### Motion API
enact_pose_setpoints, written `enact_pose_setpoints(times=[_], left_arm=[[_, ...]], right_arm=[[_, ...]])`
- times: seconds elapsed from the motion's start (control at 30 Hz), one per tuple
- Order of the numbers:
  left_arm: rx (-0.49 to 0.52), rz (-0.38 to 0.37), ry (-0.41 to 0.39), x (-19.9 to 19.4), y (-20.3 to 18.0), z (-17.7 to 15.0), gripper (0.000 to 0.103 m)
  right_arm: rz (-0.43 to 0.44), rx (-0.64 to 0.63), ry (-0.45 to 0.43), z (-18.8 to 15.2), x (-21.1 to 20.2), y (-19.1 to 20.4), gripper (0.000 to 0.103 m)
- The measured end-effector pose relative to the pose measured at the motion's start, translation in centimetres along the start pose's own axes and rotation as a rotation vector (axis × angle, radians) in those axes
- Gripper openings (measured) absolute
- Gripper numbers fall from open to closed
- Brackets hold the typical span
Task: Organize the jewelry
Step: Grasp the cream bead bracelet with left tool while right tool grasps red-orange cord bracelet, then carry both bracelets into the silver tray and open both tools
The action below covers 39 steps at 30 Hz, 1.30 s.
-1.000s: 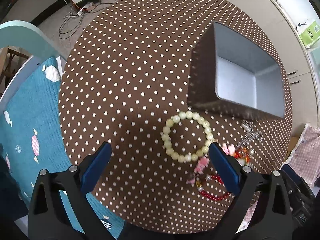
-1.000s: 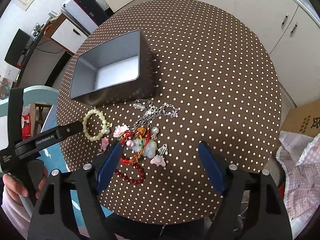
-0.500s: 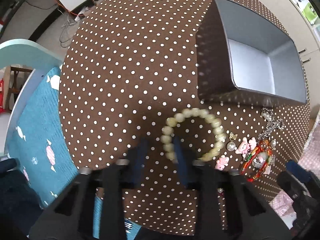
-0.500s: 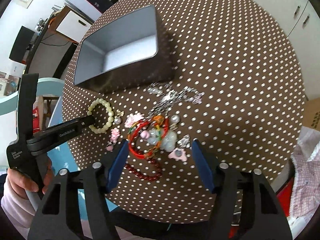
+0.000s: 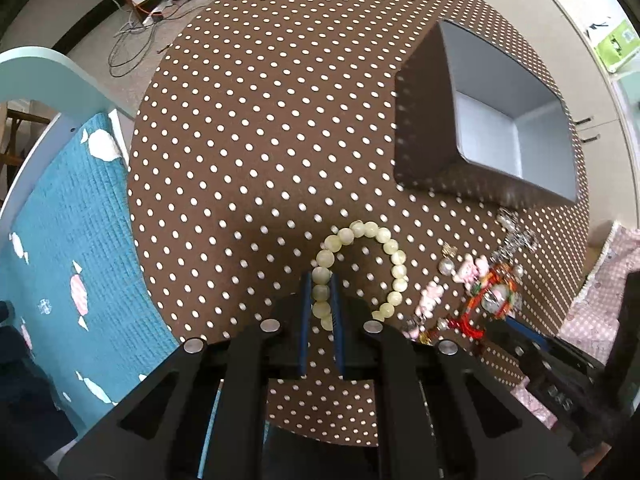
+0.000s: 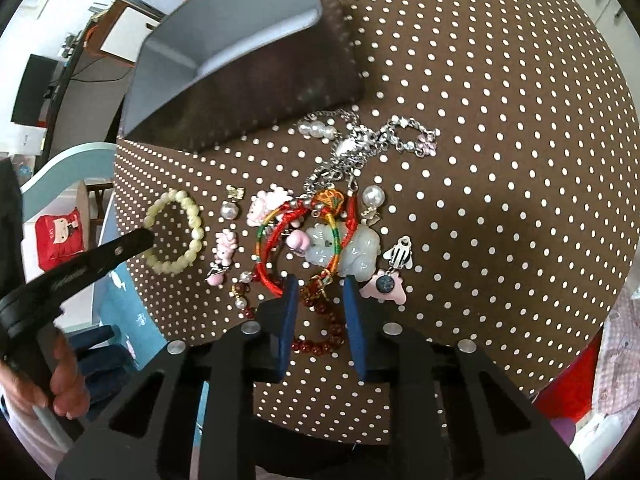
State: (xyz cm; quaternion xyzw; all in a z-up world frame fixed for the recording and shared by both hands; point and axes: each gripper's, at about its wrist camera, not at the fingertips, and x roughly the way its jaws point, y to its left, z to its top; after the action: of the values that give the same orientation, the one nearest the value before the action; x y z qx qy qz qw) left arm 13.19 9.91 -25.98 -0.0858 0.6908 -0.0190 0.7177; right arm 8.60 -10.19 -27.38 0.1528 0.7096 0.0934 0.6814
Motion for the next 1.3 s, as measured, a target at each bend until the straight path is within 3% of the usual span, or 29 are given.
enact_pose_setpoints(times=[0.07,0.37,1.0,1.3], left_arm=[[0.002,-0.012,-0.006,-0.1,-0.1,-1.3,0.009],[0.029,-0.038,-0.053,-2.1,-1.0,-2.9,0.009],[0.051,-0.097,-0.178,-7.4,-0.4,-3.2,0.009],[0.084,-0.14,-0.245,-10.4,-1.0,-2.6,0.009]], right_arm=[[-0.001,0.011,-0.005,0.0,0.3,0.0,0.012],[0.021,0.002,-0.053,0.3,-0.5,1.7,0.004],[0.181,0.091,-0.21,0.1,-8.2,-0.5,0.004],[0.191,0.085,-0.301,0.3,-11.3,0.7,0.004]])
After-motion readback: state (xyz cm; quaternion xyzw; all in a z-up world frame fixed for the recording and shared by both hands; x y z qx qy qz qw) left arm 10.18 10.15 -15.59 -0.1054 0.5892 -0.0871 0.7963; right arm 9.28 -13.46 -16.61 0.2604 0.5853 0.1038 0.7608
